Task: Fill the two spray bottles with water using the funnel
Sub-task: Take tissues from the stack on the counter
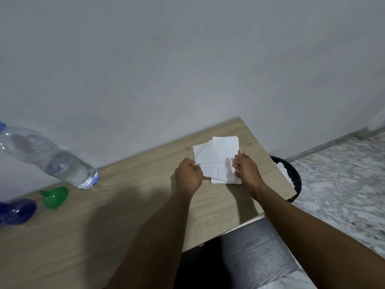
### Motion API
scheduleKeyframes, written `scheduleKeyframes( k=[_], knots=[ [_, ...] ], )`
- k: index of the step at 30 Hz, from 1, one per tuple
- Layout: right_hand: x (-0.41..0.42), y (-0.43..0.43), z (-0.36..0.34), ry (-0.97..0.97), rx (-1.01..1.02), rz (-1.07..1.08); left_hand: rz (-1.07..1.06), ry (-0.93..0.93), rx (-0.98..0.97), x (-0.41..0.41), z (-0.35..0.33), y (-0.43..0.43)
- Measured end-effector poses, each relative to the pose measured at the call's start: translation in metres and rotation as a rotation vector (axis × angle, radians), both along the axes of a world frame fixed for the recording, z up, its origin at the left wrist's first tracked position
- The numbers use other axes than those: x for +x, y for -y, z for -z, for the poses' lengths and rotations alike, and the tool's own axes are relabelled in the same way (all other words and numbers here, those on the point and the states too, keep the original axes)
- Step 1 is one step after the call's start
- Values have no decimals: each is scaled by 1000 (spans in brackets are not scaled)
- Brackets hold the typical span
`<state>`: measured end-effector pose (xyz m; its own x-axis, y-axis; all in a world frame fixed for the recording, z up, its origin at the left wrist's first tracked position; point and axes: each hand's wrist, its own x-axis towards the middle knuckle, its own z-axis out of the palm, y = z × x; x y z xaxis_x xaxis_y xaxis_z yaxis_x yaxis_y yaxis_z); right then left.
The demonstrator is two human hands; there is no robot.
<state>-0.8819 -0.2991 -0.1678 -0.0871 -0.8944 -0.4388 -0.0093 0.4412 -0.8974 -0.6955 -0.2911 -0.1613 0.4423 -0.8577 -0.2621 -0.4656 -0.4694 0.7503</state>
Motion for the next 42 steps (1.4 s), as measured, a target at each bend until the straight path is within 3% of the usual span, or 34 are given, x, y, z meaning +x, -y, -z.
scheduleKeyframes(
  k=[10,14,23,30,42],
  knots=[
    [2,-6,-2,-137,-37,-37,13,-34,-40,2,-10,-3],
    [8,-11,-3,-269,-122,-102,35,-40,-72,1,-14,0],
    [16,-20,-3,-371,-314,-67,66,-135,-148,6,-30,10],
    [30,-40,6,-216,-280,99,93,-168,-94,9,-28,8],
    [24,-34,14,-118,-102,161,80,-200,-136,16,-41,5]
  ],
)
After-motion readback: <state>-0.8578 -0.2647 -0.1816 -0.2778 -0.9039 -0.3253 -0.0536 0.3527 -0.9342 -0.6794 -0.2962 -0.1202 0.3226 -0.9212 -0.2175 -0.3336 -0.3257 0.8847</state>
